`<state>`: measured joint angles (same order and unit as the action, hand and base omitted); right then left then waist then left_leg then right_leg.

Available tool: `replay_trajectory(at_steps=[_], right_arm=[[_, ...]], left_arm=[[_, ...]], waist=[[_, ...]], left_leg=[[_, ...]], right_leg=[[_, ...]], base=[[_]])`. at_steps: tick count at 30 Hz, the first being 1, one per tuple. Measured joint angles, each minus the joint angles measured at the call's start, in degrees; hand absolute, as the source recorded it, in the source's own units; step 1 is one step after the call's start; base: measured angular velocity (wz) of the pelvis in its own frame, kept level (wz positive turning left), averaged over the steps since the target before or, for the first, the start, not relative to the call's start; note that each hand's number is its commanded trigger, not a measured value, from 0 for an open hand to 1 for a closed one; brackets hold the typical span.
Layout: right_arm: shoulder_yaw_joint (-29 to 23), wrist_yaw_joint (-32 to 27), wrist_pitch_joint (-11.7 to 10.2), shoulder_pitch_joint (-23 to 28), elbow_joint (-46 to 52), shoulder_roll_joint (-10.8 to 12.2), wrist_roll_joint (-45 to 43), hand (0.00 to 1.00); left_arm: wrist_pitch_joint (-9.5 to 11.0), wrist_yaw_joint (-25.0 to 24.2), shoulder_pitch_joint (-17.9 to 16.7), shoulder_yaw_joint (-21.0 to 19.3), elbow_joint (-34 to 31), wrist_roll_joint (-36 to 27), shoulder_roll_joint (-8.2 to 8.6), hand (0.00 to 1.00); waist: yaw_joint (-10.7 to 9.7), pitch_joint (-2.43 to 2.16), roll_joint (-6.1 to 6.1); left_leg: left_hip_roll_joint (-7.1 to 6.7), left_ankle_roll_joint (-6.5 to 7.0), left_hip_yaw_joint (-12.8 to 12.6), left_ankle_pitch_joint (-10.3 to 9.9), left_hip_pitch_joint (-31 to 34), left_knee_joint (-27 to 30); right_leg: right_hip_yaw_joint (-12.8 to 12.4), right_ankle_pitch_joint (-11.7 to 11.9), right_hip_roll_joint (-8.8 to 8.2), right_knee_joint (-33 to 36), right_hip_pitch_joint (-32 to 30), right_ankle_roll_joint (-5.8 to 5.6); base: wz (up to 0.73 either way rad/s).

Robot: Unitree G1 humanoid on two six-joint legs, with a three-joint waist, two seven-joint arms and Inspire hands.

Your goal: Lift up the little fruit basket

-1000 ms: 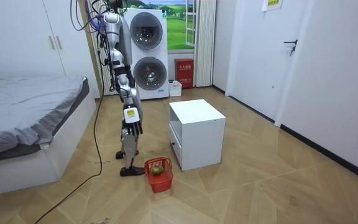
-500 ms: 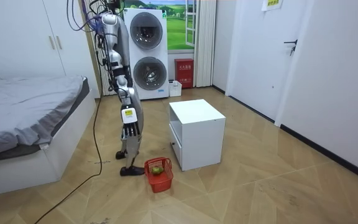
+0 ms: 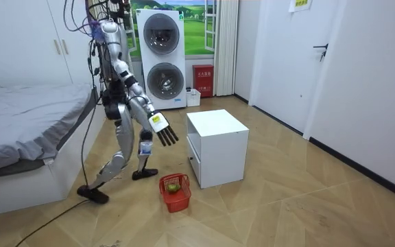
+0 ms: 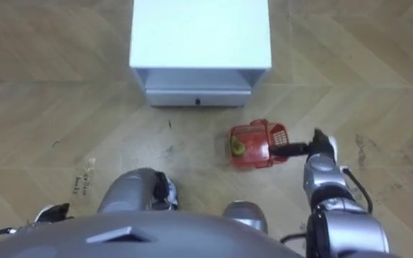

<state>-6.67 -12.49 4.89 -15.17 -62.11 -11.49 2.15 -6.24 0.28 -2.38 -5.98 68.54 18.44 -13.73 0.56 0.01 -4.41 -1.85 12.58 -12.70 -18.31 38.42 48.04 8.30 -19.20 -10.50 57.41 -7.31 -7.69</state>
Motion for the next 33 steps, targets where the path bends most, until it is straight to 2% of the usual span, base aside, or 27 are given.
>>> replay_trajectory(at_steps=[1,2,3,4,5,6,7,8,9,10,11,12,13,14,16,17,21,22,24,26,27,28,33], right_arm=[[0.1,-0.4,-0.1,-1.2,0.0,-0.1,0.6,0.0],[-0.1,-1.5,-0.7,-3.6,0.4,-0.8,0.6,0.0],[-0.2,-2.2,-2.1,-5.7,0.6,-1.7,0.6,0.0],[-0.2,-2.4,-2.9,-6.7,1.0,-1.8,0.5,0.0],[-0.4,-2.4,-4.0,-7.5,2.3,-1.8,0.1,0.0],[-0.4,-2.3,-3.8,-7.6,3.5,-1.8,0.0,0.0],[-0.4,-2.3,-3.3,-7.4,4.1,-1.8,-0.1,0.0],[-0.4,-2.3,-2.9,-6.9,4.8,-1.9,-0.1,0.0],[-0.3,-1.9,-2.5,-7.0,4.8,-2.2,-0.2,0.0],[-0.2,-1.5,-2.4,-7.0,5.1,-2.2,-0.2,0.0],[-0.2,-1.2,-2.5,-6.9,6.1,-2.2,0.2,0.0],[-0.2,-1.0,-2.4,-6.6,6.1,-2.2,1.1,0.0],[-0.5,-1.1,-2.4,-6.5,6.1,-2.3,1.4,0.0],[-0.9,-1.2,-2.5,-6.4,6.1,-2.9,1.7,0.0],[-0.9,-1.2,-3.0,-6.0,6.1,-3.5,2.5,0.0],[-0.9,-1.2,-3.6,-6.0,6.1,-3.5,2.8,0.0],[-0.7,-1.1,-4.8,-6.0,7.0,-3.5,3.1,0.0],[-0.5,-1.1,-4.8,-6.0,7.0,-3.5,3.4,0.0],[0.1,-1.0,-4.8,-6.0,7.0,-3.5,4.4,0.0],[1.0,-1.0,-4.8,-6.0,7.0,-3.6,4.3,0.0],[1.1,-1.0,-4.9,-5.9,6.9,-4.0,4.3,0.0],[1.2,-1.0,-4.9,-5.9,6.6,-4.1,4.3,0.0],[5.5,-0.5,-5.0,-5.5,5.3,-4.9,4.3,0.0]], left_arm=[[-0.1,0.8,1.8,1.0,0.8,-0.9,-1.12,0.0],[0.2,2.8,4.7,2.0,1.4,-2.0,-2.56,0.0],[0.6,4.1,6.1,2.9,2.0,-3.3,-2.56,0.0],[0.7,4.1,6.3,3.0,2.5,-3.7,-2.53,0.0],[0.8,4.2,6.4,3.4,3.6,-5.0,-2.54,0.0],[0.9,4.3,6.2,4.8,4.7,-6.8,-2.53,0.0],[0.9,4.4,6.1,5.8,5.0,-7.7,-2.51,0.0],[1.1,4.6,6.1,8.0,5.3,-8.8,-2.54,0.0],[1.6,4.6,5.1,9.2,5.4,-10.1,-2.45,0.0],[1.7,4.6,4.2,9.5,5.6,-10.5,-2.38,0.0],[2.2,4.8,3.1,10.2,6.4,-10.8,-2.61,0.0],[3.4,5.9,2.9,10.8,7.3,-11.2,-3.2,0.0],[4.0,6.3,2.8,11.2,7.6,-11.6,-3.2,0.0],[4.7,6.8,2.7,13.0,7.9,-12.3,-3.03,0.0],[5.9,7.1,2.5,14.1,8.0,-13.4,-2.79,0.0],[6.4,7.2,2.5,14.1,8.1,-13.7,-2.48,0.0],[7.2,7.9,1.9,16.0,8.1,-14.4,-2.2,0.0],[7.5,7.9,1.6,16.9,8.1,-14.5,-2.23,0.0],[7.7,7.9,0.6,18.6,8.2,-14.5,-2.2,0.0],[7.6,7.7,-0.3,19.3,8.3,-14.4,-2.23,0.0],[7.4,7.4,-0.6,19.8,8.3,-14.4,-1.78,0.0],[7.4,7.2,-0.6,19.9,8.3,-14.4,-1.52,0.0],[7.4,5.9,-2.0,22.0,9.1,-14.4,-0.87,0.0]], waist=[[0.1,0.68,-1.89],[1.0,0.99,-3.99],[2.0,0.8,-4.37],[2.6,0.87,-4.27],[2.8,0.97,-4.12],[2.9,1.01,-4.16],[2.7,1.13,-4.34],[1.6,1.73,-4.79],[1.0,2.11,-4.47],[1.5,2.01,-3.33],[1.7,2.09,-2.02],[1.0,2.47,-3.22],[0.0,2.5,-3.42],[-0.8,2.48,-3.51],[-1.1,2.49,-4.19],[-1.3,2.48,-4.35],[-1.9,2.37,-4.59],[-2.0,2.4,-5.05],[-2.3,2.37,-5.29],[-2.5,2.38,-5.32],[-2.5,2.55,-4.59],[-2.3,2.72,-4.3],[-1.7,2.68,-3.41]], left_leg=[[-0.07,1.04,-1.6,-2.0,2.1,3.0],[0.12,1.0,-2.3,-4.1,8.0,10.0],[1.32,0.76,-2.4,-6.2,13.4,16.4],[1.75,0.3,-2.5,-7.0,15.5,19.2],[2.4,-1.07,-2.9,-8.8,18.4,24.2],[2.3,-3.43,-4.0,-10.1,20.0,27.7],[2.02,-4.26,-4.8,-10.6,20.3,28.9],[0.27,-7.2,-5.8,-10.5,20.9,30.6],[-1.22,-8.78,-1.9,-11.6,22.4,37.9],[-1.82,-7.51,2.5,-14.6,22.4,41.1],[-3.26,-4.24,3.5,-16.9,24.0,44.9],[-6.29,-3.89,3.2,-17.1,25.7,46.8],[-7.44,-3.85,3.2,-17.1,26.7,47.8],[-7.85,-3.84,2.9,-17.1,28.1,49.6],[-7.91,-3.37,2.0,-17.2,29.2,51.7],[-8.06,-2.72,1.7,-17.2,29.9,53.0],[-7.99,-2.56,0.9,-17.0,31.9,55.7],[-8.02,-2.76,0.2,-16.9,32.1,55.8],[-7.98,-3.48,-0.2,-16.5,33.1,56.4],[-7.86,-4.29,-0.3,-16.5,34.2,57.3],[-7.63,-4.92,0.3,-16.4,35.0,58.1],[-7.53,-5.26,0.5,-16.3,35.3,57.9],[-6.89,-6.9,0.7,-15.5,35.5,56.6]], right_leg=[[-0.2,-0.2,-1.08,4.3,-0.2,0.02],[-0.7,-0.3,-1.53,9.9,-1.6,0.28],[-0.5,-0.9,-1.39,14.5,-2.7,0.83],[-0.5,-1.7,-1.37,16.9,-3.1,1.22],[-0.9,-3.1,-1.79,22.1,-3.6,1.81],[-1.2,-4.9,-3.1,27.1,-4.3,2.53],[-1.8,-5.2,-3.99,29.5,-5.0,2.66],[-3.1,-5.6,-6.01,33.7,-5.8,3.4],[-3.4,-5.9,-7.53,38.0,-6.8,3.95],[-3.9,-6.1,-7.57,40.7,-7.7,3.9],[-4.8,-7.1,-8.01,46.0,-9.0,3.68],[-5.5,-8.7,-9.22,49.6,-9.3,3.27],[-5.9,-9.0,-9.48,50.9,-9.4,3.23],[-6.3,-9.3,-9.55,53.3,-9.8,2.92],[-7.0,-9.6,-9.69,56.3,-9.9,2.82],[-7.4,-10.2,-9.46,58.0,-9.7,2.89],[-8.0,-12.5,-9.56,61.6,-9.5,3.16],[-8.2,-13.3,-9.54,62.5,-9.3,3.08],[-8.7,-15.5,-9.12,63.7,-9.1,4.07],[-8.6,-17.6,-8.77,64.8,-8.7,3.97],[-8.5,-18.2,-8.05,65.7,-8.9,4.25],[-8.5,-18.4,-7.72,65.7,-9.1,4.29],[-8.8,-18.5,-7.33,66.2,-10.6,4.14]], base=[[0.45],[0.25],[0.0],[-0.25],[-0.05],[0.06],[0.32],[0.33],[0.08],[-0.39],[-0.4],[-0.05],[0.39],[0.38],[0.22],[0.11],[0.12],[0.1],[0.11],[0.11],[0.09],[0.03],[0.0]])
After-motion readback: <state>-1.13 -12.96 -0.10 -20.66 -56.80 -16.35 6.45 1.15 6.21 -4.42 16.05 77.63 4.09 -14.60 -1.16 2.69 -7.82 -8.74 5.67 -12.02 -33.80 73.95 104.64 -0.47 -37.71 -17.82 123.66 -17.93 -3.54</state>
